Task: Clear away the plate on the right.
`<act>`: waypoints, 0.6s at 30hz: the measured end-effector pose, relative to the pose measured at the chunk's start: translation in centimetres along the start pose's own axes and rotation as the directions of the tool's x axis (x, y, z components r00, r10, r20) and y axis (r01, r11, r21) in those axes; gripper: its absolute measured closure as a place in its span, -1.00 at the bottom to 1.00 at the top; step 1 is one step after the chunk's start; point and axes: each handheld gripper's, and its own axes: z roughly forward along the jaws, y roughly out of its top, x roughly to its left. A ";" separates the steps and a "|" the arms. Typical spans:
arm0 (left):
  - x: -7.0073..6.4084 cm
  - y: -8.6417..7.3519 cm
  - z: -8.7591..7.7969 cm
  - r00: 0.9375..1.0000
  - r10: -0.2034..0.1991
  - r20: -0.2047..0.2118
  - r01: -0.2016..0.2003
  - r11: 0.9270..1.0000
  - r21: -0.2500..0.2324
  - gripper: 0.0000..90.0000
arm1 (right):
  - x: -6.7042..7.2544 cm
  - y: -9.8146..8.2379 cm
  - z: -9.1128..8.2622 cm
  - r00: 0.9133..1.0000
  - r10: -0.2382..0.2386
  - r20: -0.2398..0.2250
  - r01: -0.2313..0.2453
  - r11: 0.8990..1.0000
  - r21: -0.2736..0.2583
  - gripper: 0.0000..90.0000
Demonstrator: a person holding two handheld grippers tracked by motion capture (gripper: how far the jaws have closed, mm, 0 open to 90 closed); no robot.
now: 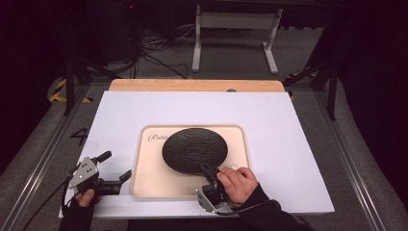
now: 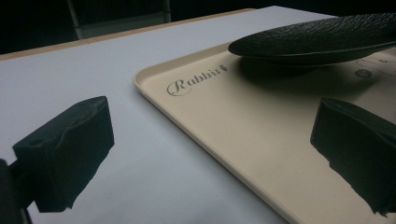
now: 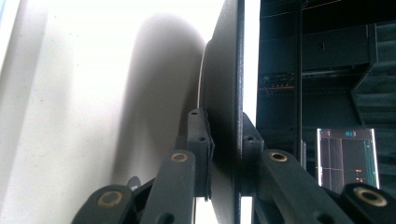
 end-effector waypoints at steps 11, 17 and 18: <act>0.0 0.0 0.0 1.000 0.000 0.000 0.000 1.000 0.001 -0.99 | 0.4 -0.1 0.4 1.000 0.003 -0.017 -0.003 1.000 0.013 0.78; 0.0 0.0 0.0 1.000 -0.001 0.000 0.001 1.000 0.001 -1.00 | 0.6 0.0 0.5 1.000 -0.019 -0.015 0.019 1.000 0.017 0.79; 0.0 0.0 0.0 1.000 -0.001 -0.001 0.001 1.000 0.001 -1.00 | 0.7 0.0 0.6 1.000 -0.019 -0.014 0.019 1.000 0.015 0.80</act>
